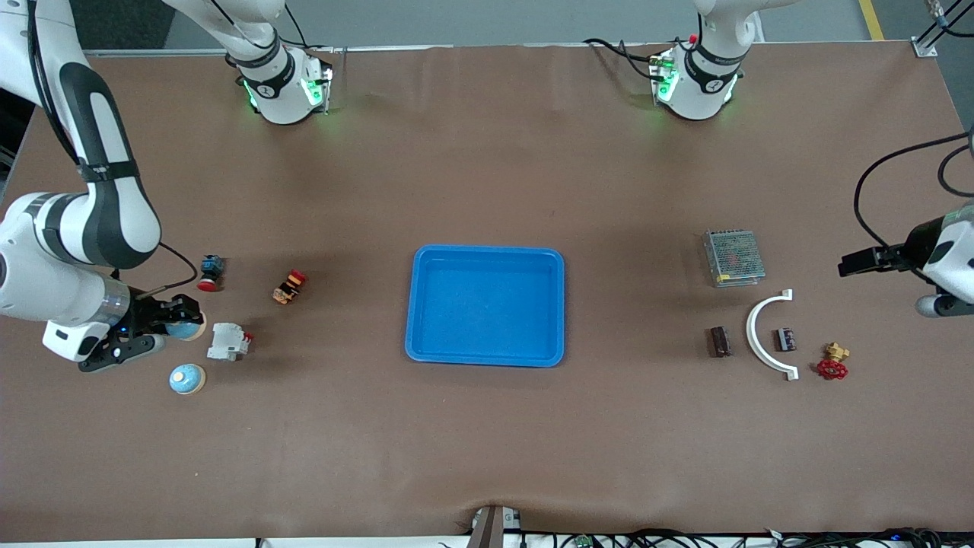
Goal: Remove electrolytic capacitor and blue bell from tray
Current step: 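Carry the bell toward the white breaker while the left gripper retracts, then lower the bell beside the first bell and open the right gripper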
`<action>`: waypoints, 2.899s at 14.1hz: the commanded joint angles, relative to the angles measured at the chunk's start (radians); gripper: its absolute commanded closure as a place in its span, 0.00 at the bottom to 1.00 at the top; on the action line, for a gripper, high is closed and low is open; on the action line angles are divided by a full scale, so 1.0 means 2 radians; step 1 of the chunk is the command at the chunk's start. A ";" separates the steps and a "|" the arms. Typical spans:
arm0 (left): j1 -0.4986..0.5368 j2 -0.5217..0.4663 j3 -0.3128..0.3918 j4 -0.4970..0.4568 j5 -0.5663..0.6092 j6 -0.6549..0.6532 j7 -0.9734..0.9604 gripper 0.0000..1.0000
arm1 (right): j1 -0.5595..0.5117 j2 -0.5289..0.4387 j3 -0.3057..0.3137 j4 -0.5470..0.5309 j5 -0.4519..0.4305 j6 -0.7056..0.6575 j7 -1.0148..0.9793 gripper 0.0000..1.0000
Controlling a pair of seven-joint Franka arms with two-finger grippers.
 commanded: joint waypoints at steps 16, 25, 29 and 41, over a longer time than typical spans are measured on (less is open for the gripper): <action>-0.120 -0.085 0.050 0.003 -0.016 -0.013 -0.071 0.00 | -0.056 0.080 0.009 -0.030 0.005 0.148 -0.095 1.00; -0.119 -0.092 0.060 0.012 -0.020 -0.032 -0.031 0.00 | -0.054 0.095 0.009 -0.030 0.005 0.167 -0.095 1.00; -0.115 -0.092 0.060 0.020 -0.020 -0.033 -0.021 0.00 | -0.054 0.100 0.010 -0.030 0.006 0.170 -0.095 1.00; -0.114 -0.084 0.058 0.040 -0.020 -0.034 -0.023 0.00 | -0.054 0.107 0.010 -0.029 0.006 0.181 -0.090 0.00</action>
